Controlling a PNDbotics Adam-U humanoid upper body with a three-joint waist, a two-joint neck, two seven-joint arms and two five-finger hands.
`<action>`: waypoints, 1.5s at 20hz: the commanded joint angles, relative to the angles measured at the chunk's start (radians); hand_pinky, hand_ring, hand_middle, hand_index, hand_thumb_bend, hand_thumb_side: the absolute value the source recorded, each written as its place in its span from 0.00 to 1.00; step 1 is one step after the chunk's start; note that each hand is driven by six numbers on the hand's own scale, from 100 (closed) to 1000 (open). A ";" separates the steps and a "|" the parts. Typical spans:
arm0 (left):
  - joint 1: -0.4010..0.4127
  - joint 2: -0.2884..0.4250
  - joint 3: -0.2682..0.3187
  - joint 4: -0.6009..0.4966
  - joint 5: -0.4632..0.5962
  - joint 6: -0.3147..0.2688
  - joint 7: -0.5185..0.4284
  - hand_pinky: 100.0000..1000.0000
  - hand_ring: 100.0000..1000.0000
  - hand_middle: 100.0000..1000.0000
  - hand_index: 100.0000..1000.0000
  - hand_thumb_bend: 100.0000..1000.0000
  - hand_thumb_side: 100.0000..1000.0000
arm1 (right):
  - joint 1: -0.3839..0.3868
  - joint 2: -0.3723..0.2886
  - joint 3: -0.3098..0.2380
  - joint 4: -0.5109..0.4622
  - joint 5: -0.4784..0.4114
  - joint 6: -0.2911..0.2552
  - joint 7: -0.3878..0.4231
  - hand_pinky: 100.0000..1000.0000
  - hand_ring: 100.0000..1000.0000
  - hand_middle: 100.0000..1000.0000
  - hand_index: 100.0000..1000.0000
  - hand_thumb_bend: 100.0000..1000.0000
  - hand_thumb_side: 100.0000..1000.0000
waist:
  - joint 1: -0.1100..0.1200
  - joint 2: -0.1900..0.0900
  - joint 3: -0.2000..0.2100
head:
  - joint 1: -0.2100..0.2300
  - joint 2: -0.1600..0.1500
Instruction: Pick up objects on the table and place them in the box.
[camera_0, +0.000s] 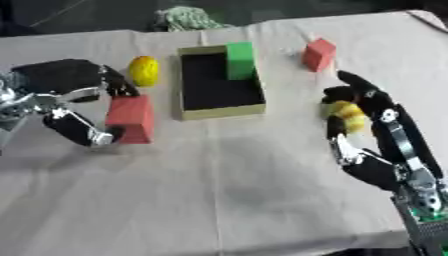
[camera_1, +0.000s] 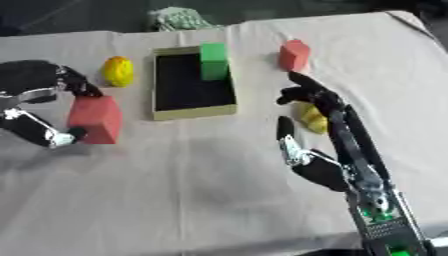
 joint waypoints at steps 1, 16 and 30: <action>-0.030 0.006 0.009 -0.014 0.009 0.009 -0.002 0.76 0.66 0.49 0.80 0.05 0.22 | -0.008 -0.005 0.001 -0.020 -0.011 -0.001 0.004 0.79 0.77 0.60 0.93 0.00 0.36 | 0.000 -0.017 -0.001 | 0.004 -0.009; -0.222 -0.272 0.011 0.300 -0.187 0.036 0.218 0.76 0.66 0.48 0.81 0.00 0.18 | -0.100 0.020 0.025 -0.020 -0.055 -0.017 0.034 0.79 0.77 0.60 0.93 0.00 0.37 | -0.003 0.051 -0.112 | 0.069 -0.081; -0.240 -0.362 0.005 0.406 -0.279 0.076 0.332 0.76 0.65 0.48 0.82 0.00 0.18 | -0.135 0.024 0.034 -0.020 -0.075 -0.023 0.050 0.79 0.77 0.60 0.93 0.00 0.37 | 0.001 0.074 -0.148 | 0.074 -0.109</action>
